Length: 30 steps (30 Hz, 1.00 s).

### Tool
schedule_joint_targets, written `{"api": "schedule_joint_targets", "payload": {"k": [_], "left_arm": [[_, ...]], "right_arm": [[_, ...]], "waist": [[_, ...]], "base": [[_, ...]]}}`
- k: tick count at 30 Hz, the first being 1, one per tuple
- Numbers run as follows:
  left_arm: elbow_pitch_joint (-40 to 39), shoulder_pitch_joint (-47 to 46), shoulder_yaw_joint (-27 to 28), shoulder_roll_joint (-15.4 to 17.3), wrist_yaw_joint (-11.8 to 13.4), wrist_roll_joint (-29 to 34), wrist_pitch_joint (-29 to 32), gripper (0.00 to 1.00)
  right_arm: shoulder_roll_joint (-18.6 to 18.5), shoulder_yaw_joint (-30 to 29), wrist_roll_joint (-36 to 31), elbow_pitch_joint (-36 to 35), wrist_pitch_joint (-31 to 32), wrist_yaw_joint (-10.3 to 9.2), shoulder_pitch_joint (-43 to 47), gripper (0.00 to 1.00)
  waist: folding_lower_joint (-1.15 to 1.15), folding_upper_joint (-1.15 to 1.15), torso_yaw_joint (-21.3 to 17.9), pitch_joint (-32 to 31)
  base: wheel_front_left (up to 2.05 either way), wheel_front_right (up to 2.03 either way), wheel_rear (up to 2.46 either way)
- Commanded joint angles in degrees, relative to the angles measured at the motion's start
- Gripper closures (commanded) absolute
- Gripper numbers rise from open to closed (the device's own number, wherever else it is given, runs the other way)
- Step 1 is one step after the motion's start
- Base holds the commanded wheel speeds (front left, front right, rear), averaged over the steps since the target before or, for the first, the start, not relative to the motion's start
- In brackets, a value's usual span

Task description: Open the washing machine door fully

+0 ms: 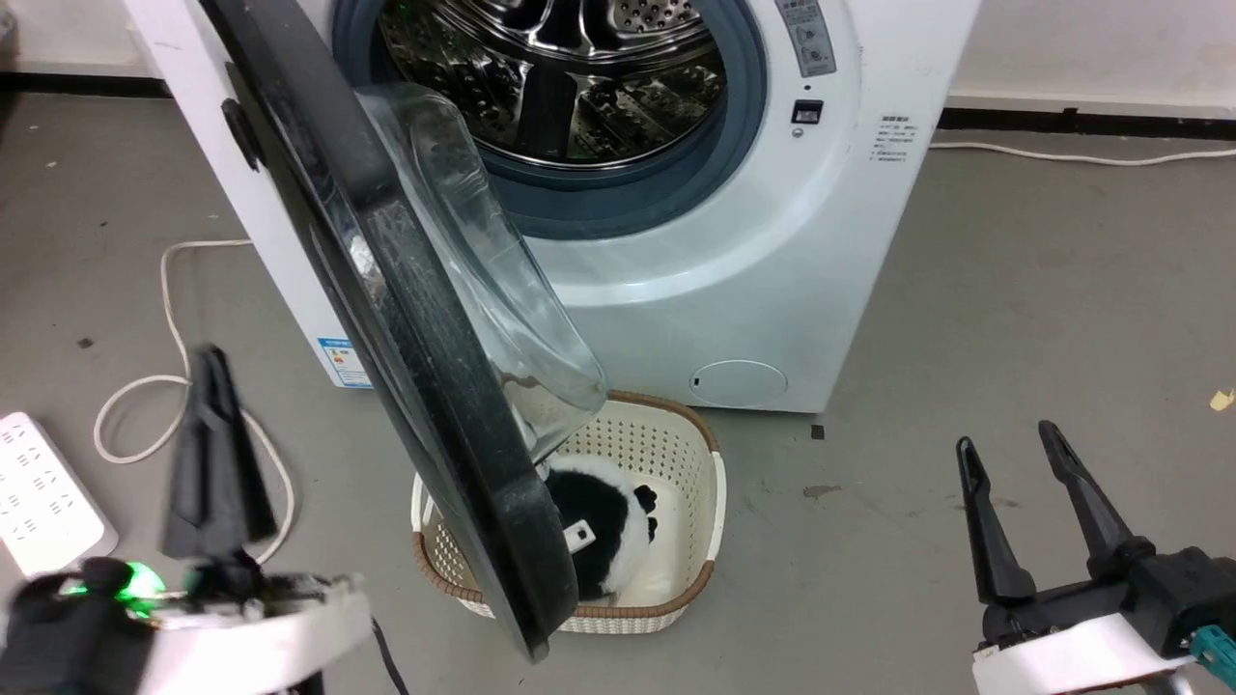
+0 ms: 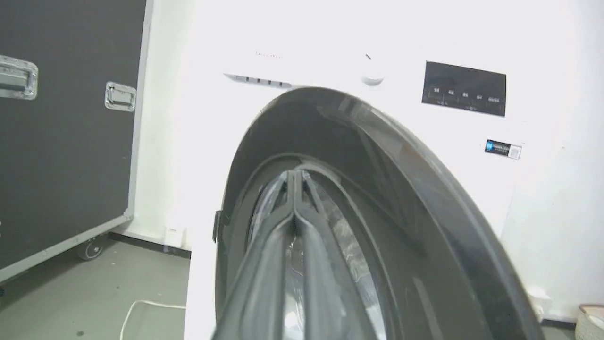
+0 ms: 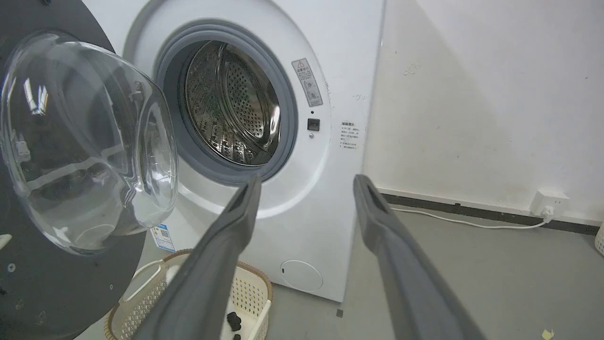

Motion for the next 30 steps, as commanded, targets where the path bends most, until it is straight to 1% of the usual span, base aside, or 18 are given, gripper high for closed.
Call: {"api": "schedule_joint_targets", "payload": {"k": [1, 4, 8, 9, 11, 14, 18, 21, 25, 30], "left_arm": [[-0.99, -1.05, 0.2, 0.08, 0.31, -0.07, -0.25, 1.0], [-4.55, -2.59, -0.1, 0.08, 0.68, -0.15, -0.25, 1.0], [-8.23, -3.96, -1.87, 0.08, 0.65, -0.64, -0.25, 1.0], [-9.9, -4.49, -4.19, 0.08, -0.79, -0.38, -0.25, 1.0], [-9.92, -4.22, -6.12, 0.08, -1.7, 0.77, -0.25, 1.0], [-7.82, -2.78, -9.85, 0.27, -3.4, 2.55, -0.25, 1.0], [-4.59, -0.99, -13.76, 0.41, -4.95, 2.97, -0.07, 1.0], [-1.63, 0.11, -17.2, 1.1, -6.41, 3.9, 0.8, 1.0], [2.14, 1.12, -22.03, 1.5, -7.11, 6.68, 1.97, 1.0], [7.93, 1.9, -25.94, 0.95, -7.0, 6.17, 3.12, 1.0]], "right_arm": [[0.28, -0.11, 0.33, -0.01, -0.26, 0.05, 0.19, 0.0], [0.28, 0.01, 0.38, 0.22, -0.26, 0.05, 0.22, 0.0], [0.28, 0.14, 0.55, 0.53, -0.26, 0.05, 0.42, 0.0], [0.28, -0.05, 0.91, 0.66, -0.26, 0.05, 0.61, 0.0], [0.28, -0.05, 1.1, 0.82, -0.26, 0.05, 0.74, 0.0], [0.28, 0.02, 1.15, 0.96, -0.26, 0.05, 0.96, 0.0], [0.28, -0.13, 1.24, 1.05, -0.26, 0.05, 1.07, 0.0], [0.28, 0.07, 1.17, 1.37, -0.26, 0.05, 1.15, 0.0], [0.28, 0.17, 1.62, 2.19, -0.26, 0.05, 1.12, 0.0], [0.28, 0.1, 1.8, 2.36, -0.26, 0.05, 0.76, 0.0]], "waist": [[0.0, 0.0, 0.14, -0.08], [0.0, 0.0, 0.41, -0.36], [0.0, 0.0, 0.67, -0.83], [0.0, 0.0, 0.93, -1.04], [0.0, 0.0, 1.05, -1.18], [0.0, 0.0, 1.17, -1.34], [0.0, 0.0, 1.37, -1.36], [0.0, 0.0, 1.46, -1.36], [0.0, 0.0, 1.49, -1.38], [0.0, 0.0, 1.58, -0.77]], "base": [[0.0, 0.0, 0.0], [0.0, 0.0, 0.0], [0.0, 0.0, 0.0], [0.0, 0.0, 0.0], [0.0, 0.0, 0.0], [0.0, 0.0, 0.0], [0.0, 0.0, 0.0], [0.0, 0.0, 0.0], [0.0, 0.0, 0.0], [0.0, 0.0, 0.0]]}}
